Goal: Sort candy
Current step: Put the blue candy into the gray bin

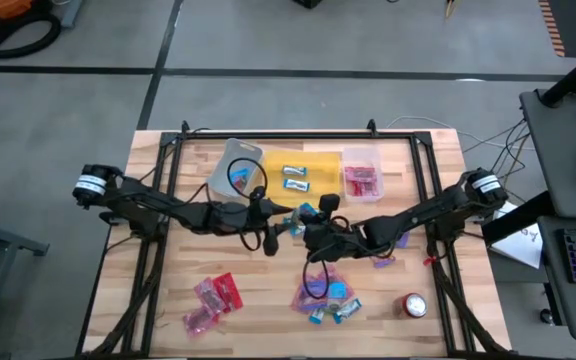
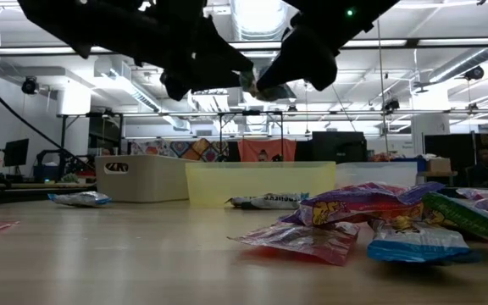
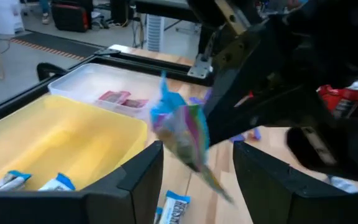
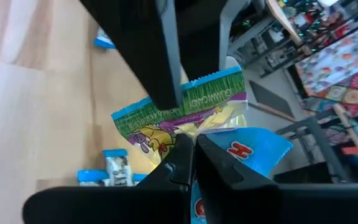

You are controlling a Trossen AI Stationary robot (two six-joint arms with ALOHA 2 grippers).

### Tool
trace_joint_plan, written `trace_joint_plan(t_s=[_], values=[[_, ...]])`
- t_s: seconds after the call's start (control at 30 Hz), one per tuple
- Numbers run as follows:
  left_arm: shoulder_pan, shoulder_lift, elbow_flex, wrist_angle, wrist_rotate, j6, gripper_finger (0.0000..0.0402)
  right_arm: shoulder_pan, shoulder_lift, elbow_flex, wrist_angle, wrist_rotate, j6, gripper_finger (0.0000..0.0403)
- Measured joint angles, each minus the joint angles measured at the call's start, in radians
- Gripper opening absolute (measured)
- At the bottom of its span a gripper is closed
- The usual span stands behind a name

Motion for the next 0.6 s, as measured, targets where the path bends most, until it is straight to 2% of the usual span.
trace_joint_plan(t_s=[0.1,0.2,0.4,0.6], values=[[0.001,0.018,0.000,0.025,0.000,0.005,0.0166,0.000,0.007,0.011,0.001,0.002,-0.015,0.0009],[0.001,0.028,-0.001,0.038,0.000,0.025,0.0139,0.000,0.007,0.011,0.001,0.003,-0.017,0.0009],[0.005,0.021,-0.001,0.048,0.000,0.055,0.0016,0.000,-0.001,0.011,0.001,-0.004,-0.021,0.0009],[0.009,0.017,-0.001,0.047,0.000,0.075,0.0002,0.000,-0.001,0.011,0.001,-0.005,0.016,0.0012]])
